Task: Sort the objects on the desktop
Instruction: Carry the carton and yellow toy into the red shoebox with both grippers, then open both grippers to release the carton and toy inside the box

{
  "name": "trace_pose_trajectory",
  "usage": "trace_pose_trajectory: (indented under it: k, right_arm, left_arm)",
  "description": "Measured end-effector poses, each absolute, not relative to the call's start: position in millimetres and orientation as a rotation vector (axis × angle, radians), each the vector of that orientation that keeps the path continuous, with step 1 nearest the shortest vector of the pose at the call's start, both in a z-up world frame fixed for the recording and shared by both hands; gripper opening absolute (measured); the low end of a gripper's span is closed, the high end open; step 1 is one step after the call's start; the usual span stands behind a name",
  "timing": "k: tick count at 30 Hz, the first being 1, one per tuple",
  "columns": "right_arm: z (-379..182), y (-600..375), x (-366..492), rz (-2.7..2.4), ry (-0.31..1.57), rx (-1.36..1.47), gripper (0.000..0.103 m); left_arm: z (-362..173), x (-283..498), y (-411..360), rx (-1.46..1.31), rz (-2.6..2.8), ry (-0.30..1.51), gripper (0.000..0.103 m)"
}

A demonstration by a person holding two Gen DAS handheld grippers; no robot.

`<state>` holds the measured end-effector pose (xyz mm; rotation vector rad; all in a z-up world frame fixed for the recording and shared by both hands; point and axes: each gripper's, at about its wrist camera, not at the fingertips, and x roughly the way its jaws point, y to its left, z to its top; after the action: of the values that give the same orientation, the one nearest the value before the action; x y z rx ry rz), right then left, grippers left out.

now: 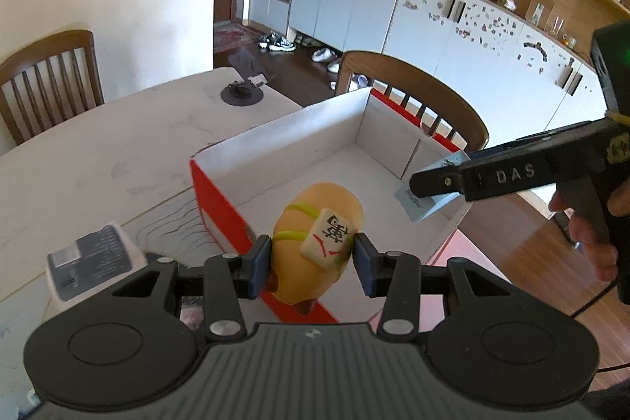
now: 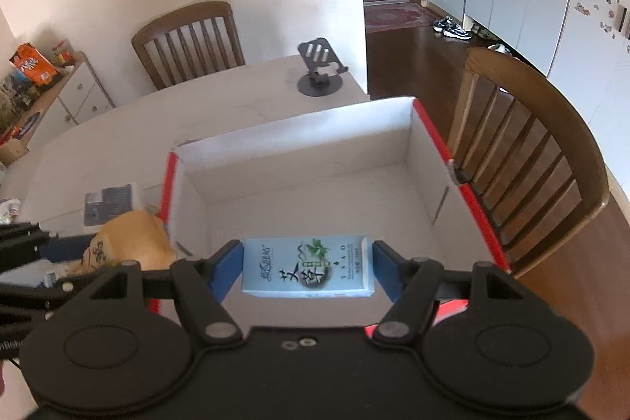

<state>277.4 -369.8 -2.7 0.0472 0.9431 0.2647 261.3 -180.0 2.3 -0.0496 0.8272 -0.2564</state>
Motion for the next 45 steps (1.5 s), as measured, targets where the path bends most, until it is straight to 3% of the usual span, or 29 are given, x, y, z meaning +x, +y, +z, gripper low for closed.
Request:
trace_pose_trajectory:
  k: [22,45]
  right_arm:
    - [-66.6,-385.9,312.5,0.275,1.039,-0.051,0.07]
    - [-101.4,-375.3,334.6,0.342,1.136,-0.146,0.07]
  left_arm:
    - [-44.8,361.8,-221.3,0.014,-0.317,1.01,0.043]
    - [-98.1,400.9,-247.2,0.111,-0.298,1.163,0.043]
